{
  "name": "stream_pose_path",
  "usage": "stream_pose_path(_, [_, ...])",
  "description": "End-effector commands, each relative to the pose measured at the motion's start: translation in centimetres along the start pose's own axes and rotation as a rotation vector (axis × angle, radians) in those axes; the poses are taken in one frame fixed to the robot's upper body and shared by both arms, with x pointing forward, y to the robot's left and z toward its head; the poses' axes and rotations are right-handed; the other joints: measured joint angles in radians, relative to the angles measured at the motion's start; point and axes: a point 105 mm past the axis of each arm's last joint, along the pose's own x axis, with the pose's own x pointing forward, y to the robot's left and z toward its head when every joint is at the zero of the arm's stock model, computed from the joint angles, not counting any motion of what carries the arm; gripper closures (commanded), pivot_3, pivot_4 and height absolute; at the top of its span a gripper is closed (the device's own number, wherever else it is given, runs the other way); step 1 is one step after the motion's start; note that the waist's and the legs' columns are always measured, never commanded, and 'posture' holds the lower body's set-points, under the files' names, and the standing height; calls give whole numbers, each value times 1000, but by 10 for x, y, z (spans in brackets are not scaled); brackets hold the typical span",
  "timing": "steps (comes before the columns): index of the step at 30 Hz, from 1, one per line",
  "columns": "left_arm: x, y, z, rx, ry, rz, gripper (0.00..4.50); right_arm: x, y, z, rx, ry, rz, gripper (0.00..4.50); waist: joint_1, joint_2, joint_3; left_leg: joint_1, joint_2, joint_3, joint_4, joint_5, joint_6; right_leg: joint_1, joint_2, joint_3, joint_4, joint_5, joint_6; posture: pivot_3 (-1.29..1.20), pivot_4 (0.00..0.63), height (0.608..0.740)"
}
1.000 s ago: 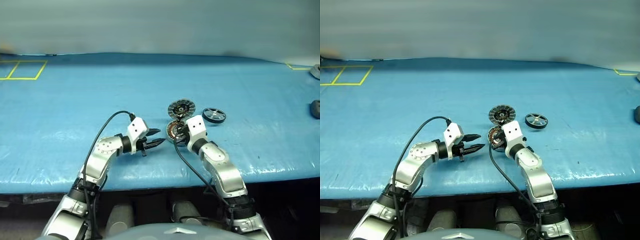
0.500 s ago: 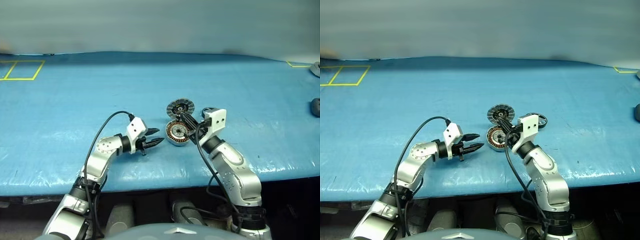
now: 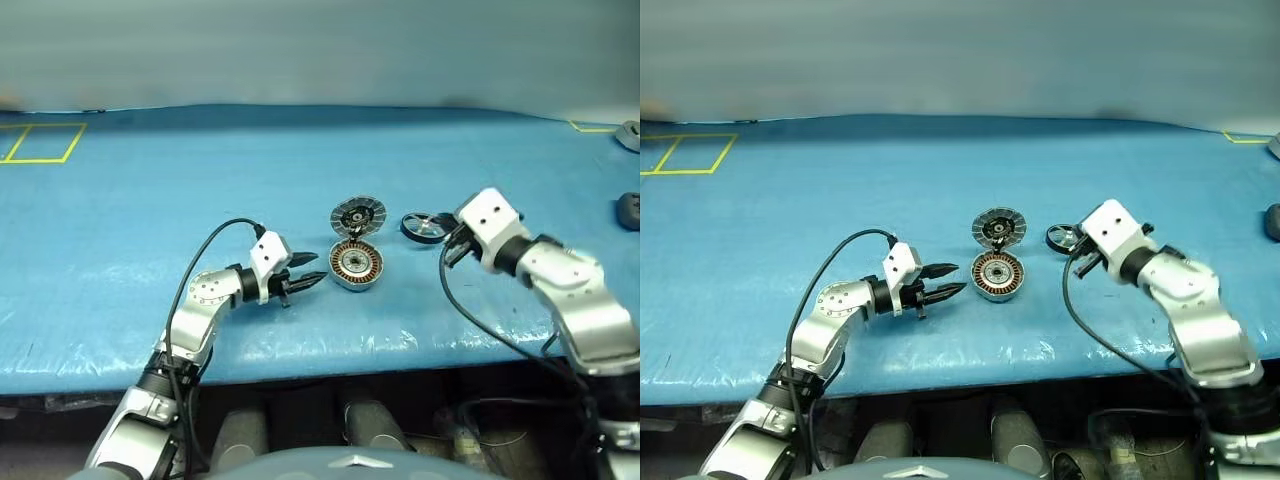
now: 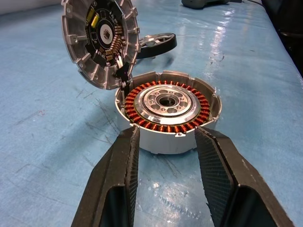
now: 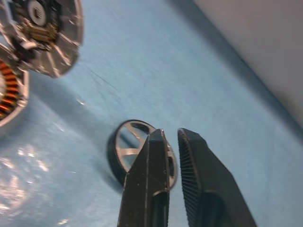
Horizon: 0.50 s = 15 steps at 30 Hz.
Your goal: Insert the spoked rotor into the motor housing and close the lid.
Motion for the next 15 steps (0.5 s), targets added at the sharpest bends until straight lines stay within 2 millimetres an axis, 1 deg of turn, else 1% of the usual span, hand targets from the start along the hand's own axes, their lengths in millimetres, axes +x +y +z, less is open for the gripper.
stream_pose_path(1, [2, -3, 20, 31, -57, -2, 2519, 19, -1, 12, -151, 8, 80, 2936, -1, 0, 0, 0, 0, 0, 0, 0, 0, 0, 0, 0, 0, 1, 1, 0, 150, 740])
stream_pose_path(4, [0, -9, 19, 25, -56, 1, 2519, 35, -2, 4, -214, 82, 162, 1895, 3, 0, 0, -1, 0, 0, 0, 0, 0, 0, 0, 0, 0, 2, 0, 0, 150, 740])
stream_pose_path(6, [-1, -11, 19, 21, -52, 10, 2519, 41, 2, 6, -212, 82, 239, 1271, 10, 0, 0, -2, 0, 0, 0, 0, 1, -1, -1, 0, -1, 3, -3, 0, 150, 740])
stream_pose_path(7, [-2, -11, 19, 17, -50, 17, 2519, 45, -1, 6, -230, 91, 245, 1271, 13, 0, 0, -3, 0, 0, 0, -1, 2, -1, -1, 0, -2, 3, -3, 0, 150, 740])
stream_pose_path(9, [-3, -11, 18, 16, -40, 26, 2519, 53, -13, 1, -317, 144, 214, 1271, 15, 1, 1, -5, -1, 1, 0, -2, 3, -2, -2, 0, -2, 3, -3, 0, 150, 740])
stream_pose_path(10, [-4, -12, 16, 20, -33, 25, 2519, 56, -16, -2, -330, 163, 219, 1271, 15, 1, 1, -5, -1, 1, 0, -2, 3, -3, -2, 0, -2, 3, -3, 0, 150, 740])
stream_pose_path(12, [-6, -13, 14, 17, -27, 32, 2519, 58, -17, -4, -341, 178, 259, 1271, 18, 1, 1, -5, -1, 2, 0, -2, 3, -3, -2, 0, -3, 3, -3, 0, 150, 740])
stream_pose_path(14, [-7, -13, 14, 10, -23, 46, 2519, 59, -25, -5, -403, 196, 256, 1271, 18, 1, 1, -5, -1, 2, -1, -2, 3, -3, -2, 0, -2, 3, -4, 0, 150, 740])
stream_pose_path(15, [-7, -14, 13, 8, -22, 50, 2519, 60, -28, -4, -404, 193, 252, 1271, 18, 1, 1, -5, -1, 1, -1, -2, 3, -3, -2, 0, -2, 3, -4, 0, 150, 740])
